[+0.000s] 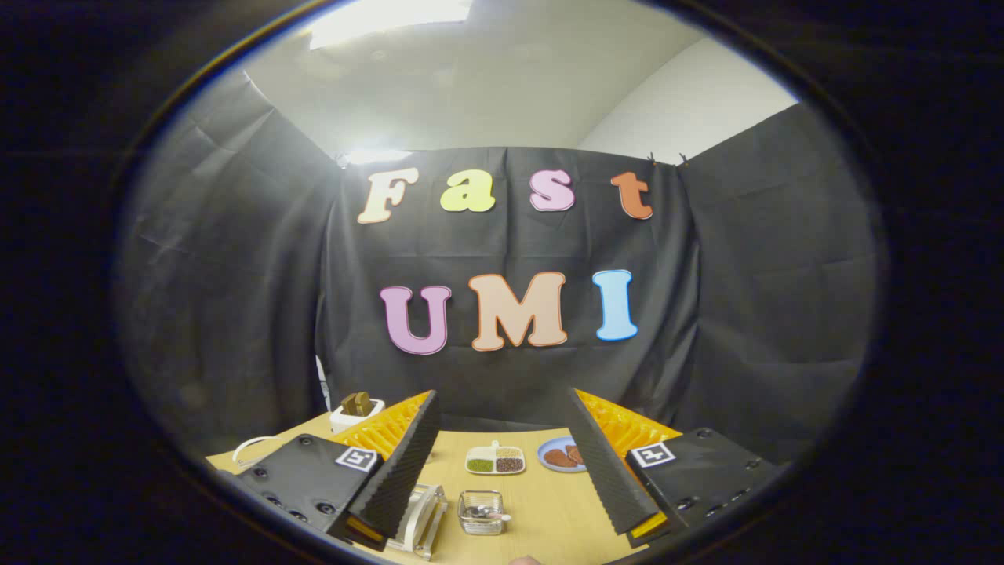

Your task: Take the plate from the dish rack, then take the spoon from the basket and place it into the plate.

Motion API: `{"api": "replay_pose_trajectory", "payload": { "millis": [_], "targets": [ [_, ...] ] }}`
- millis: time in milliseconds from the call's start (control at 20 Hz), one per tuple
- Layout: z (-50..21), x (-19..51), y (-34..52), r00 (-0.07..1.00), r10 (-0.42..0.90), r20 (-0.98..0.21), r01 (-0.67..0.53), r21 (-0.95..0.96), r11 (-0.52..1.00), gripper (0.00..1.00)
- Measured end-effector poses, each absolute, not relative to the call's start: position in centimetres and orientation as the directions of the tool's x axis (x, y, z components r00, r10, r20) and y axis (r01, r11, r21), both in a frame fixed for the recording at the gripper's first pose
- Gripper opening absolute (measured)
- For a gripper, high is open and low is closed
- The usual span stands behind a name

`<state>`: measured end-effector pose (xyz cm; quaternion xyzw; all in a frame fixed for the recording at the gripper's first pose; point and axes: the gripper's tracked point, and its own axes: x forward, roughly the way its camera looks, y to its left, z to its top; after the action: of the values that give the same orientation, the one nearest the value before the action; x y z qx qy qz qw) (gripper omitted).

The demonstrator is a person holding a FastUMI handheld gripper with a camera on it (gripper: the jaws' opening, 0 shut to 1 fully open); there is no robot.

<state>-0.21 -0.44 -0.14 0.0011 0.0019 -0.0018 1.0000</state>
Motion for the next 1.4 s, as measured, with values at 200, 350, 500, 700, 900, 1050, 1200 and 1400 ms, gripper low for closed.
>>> {"api": "replay_pose_trajectory", "payload": {
  "millis": [200, 350, 500, 700, 900, 1050, 1200, 1400],
  "targets": [
    [-0.1, -0.1, -0.4, 1.0, 0.0, -0.006, 0.0, 0.0, 1.0, 1.0],
    [-0.2, 0.0, -0.5, 1.0, 0.001, -0.007, -0.001, -0.009, 1.0, 1.0],
    [0.2, 0.2, -0.5, 1.0, 0.001, -0.001, -0.001, -0.012, 1.0, 1.0],
    [0.0, 0.0, -1.0, 1.0, -0.001, -0.006, 0.001, -0.01, 1.0, 1.0],
    [-0.5, 0.0, -1.3, 1.0, -0.007, -0.017, 0.007, -0.011, 1.0, 1.0],
    [-0.9, 0.0, -1.2, 1.0, -0.007, -0.026, 0.006, -0.012, 1.0, 1.0],
    [-1.1, 0.1, -0.6, 1.0, -0.011, -0.027, 0.01, -0.018, 1.0, 1.0],
    [-1.6, 0.1, 1.4, 0.999, -0.016, -0.03, 0.015, -0.041, 0.999, 1.0]
  ]
}}
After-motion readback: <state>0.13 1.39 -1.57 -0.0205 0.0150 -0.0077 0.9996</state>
